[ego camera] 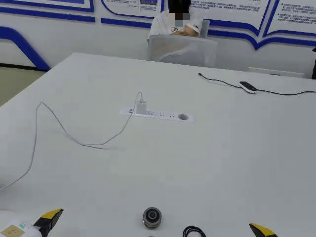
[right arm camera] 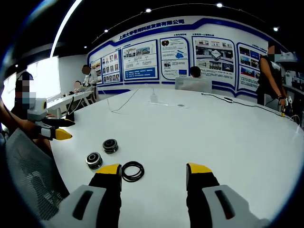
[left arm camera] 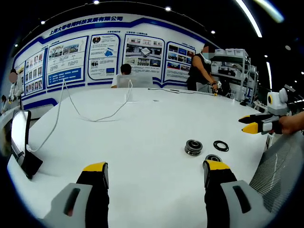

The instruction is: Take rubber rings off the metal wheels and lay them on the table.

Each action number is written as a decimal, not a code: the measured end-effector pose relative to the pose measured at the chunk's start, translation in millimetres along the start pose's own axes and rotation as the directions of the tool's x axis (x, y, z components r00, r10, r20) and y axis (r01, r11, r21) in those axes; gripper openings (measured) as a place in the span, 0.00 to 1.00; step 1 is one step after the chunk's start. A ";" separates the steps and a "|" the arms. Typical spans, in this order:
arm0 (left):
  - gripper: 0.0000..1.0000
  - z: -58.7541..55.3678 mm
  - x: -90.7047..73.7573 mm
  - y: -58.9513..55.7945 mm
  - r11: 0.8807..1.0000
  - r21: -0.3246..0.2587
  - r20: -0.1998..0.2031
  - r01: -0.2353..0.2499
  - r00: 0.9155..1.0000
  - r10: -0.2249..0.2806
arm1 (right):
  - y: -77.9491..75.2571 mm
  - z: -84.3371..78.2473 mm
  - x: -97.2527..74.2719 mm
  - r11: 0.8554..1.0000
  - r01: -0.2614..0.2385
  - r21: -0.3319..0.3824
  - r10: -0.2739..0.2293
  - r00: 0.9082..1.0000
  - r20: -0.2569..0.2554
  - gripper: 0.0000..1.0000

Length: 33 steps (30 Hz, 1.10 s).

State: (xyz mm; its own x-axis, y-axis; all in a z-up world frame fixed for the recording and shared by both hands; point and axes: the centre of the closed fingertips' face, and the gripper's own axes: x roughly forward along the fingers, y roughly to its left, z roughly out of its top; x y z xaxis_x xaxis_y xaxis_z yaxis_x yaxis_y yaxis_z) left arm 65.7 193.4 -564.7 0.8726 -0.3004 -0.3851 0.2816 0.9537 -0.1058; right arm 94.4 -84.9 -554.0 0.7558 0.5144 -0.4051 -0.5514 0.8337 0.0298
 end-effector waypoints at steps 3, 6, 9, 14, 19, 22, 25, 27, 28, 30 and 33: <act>0.85 2.6 0.2 -5.6 1.000 0.007 0.005 0.016 1.000 -0.016 | 1.3 0.2 -0.3 1.000 -0.005 -0.001 0.005 1.000 0.002 0.56; 0.85 5.9 0.9 -10.0 0.999 -0.017 0.024 0.041 0.999 -0.040 | 3.3 -0.7 -0.7 1.000 -0.010 -0.010 0.010 1.000 -0.005 0.56; 0.85 10.6 0.1 -11.6 0.999 -0.021 0.049 0.050 0.998 -0.049 | 5.4 0.3 -0.8 1.000 -0.014 -0.026 0.014 1.000 -0.002 0.56; 0.85 8.8 1.4 -13.7 0.997 -0.023 0.044 0.069 0.997 -0.068 | 6.7 -2.6 0.1 0.999 -0.020 -0.031 0.019 1.000 -0.018 0.56; 0.85 10.8 2.7 -14.5 0.996 -0.016 0.060 0.086 0.995 -0.085 | 5.8 -3.4 0.2 0.999 -0.018 -0.029 0.017 1.000 -0.023 0.56; 0.86 12.7 3.0 -14.7 0.996 -0.018 0.072 0.089 0.994 -0.088 | 5.0 -4.4 -0.1 1.000 -0.016 -0.018 0.015 1.000 -0.027 0.56; 0.86 13.6 2.7 -15.1 0.996 -0.017 0.076 0.090 0.993 -0.089 | 4.8 -4.8 -0.6 1.000 -0.014 -0.010 0.014 0.999 -0.029 0.56; 0.86 15.0 2.4 -16.0 0.996 -0.018 0.081 0.090 0.993 -0.088 | 5.0 -4.9 -0.5 1.000 -0.015 -0.006 0.015 0.999 -0.029 0.56; 0.85 14.9 2.4 -15.9 0.996 -0.017 0.080 0.089 0.993 -0.087 | 4.8 -5.1 -0.5 1.000 -0.014 -0.006 0.014 0.999 -0.029 0.56; 0.85 13.9 2.5 -15.6 0.996 -0.017 0.076 0.089 0.993 -0.087 | 4.6 -6.1 -0.6 1.000 -0.013 -0.006 0.013 0.999 -0.034 0.56; 0.85 13.8 2.6 -16.0 0.996 -0.014 0.073 0.088 0.994 -0.087 | 4.8 -6.1 -0.7 1.000 -0.014 0.000 0.014 0.999 -0.034 0.56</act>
State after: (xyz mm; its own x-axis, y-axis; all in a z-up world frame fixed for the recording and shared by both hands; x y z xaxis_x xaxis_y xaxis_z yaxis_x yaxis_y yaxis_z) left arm 69.0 177.1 -551.4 0.8719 -0.3823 -0.3061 0.3517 0.9237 -0.1519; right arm 89.1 -82.5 -559.1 0.7358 0.5188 -0.4353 -0.5620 0.8264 0.0350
